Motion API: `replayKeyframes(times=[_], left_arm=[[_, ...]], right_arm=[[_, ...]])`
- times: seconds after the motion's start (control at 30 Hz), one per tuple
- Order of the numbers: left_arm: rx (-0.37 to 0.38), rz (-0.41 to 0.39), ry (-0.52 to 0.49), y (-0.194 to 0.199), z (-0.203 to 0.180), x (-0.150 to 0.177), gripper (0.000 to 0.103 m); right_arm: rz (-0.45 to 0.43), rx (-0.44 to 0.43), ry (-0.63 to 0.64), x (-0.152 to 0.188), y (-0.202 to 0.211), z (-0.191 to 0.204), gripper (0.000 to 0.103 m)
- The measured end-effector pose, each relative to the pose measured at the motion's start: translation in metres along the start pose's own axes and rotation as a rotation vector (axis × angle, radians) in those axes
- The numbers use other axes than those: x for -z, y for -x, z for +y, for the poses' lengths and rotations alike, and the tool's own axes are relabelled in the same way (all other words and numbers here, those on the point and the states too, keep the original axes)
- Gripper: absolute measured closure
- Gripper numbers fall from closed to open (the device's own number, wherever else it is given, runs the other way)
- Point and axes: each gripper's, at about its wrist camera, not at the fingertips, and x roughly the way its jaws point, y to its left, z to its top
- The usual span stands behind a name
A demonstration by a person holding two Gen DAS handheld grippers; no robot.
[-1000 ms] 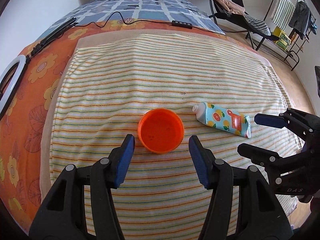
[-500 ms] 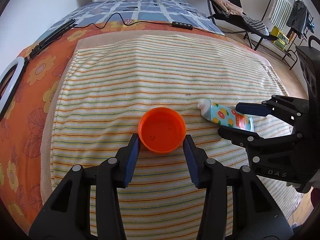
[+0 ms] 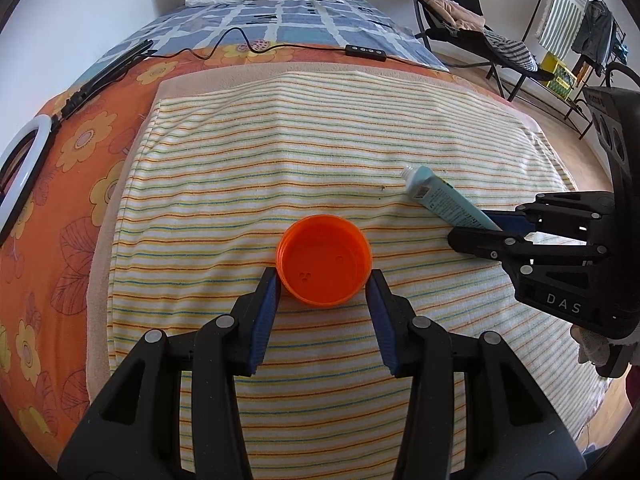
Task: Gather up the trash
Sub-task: 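Grasp the orange cup rim with the left tool while the right tool grasps the fruit-print tube, then carry orange cup and tube over the blue basket and open both tools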
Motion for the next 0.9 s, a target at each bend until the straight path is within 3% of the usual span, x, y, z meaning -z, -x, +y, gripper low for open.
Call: replayKeyframes(times=[0.13,0.37,0.9], left_arm=[[0.002,0.000,-0.002,0.002,0.000,0.001,0.058],[-0.001,-0.005,-0.008,0.004,-0.001,0.002,0.058],[-0.026,-0.041,-0.049,0.048,-0.010,0.018,0.058]], right_arm=[[-0.023,0.019,-0.018,-0.005,0.001,0.001,0.074],[-0.056,0.000,-0.042,-0.006,0.007,0.003,0.097],[-0.097,0.020,-0.010,0.017,0.053,0.034,0.099]])
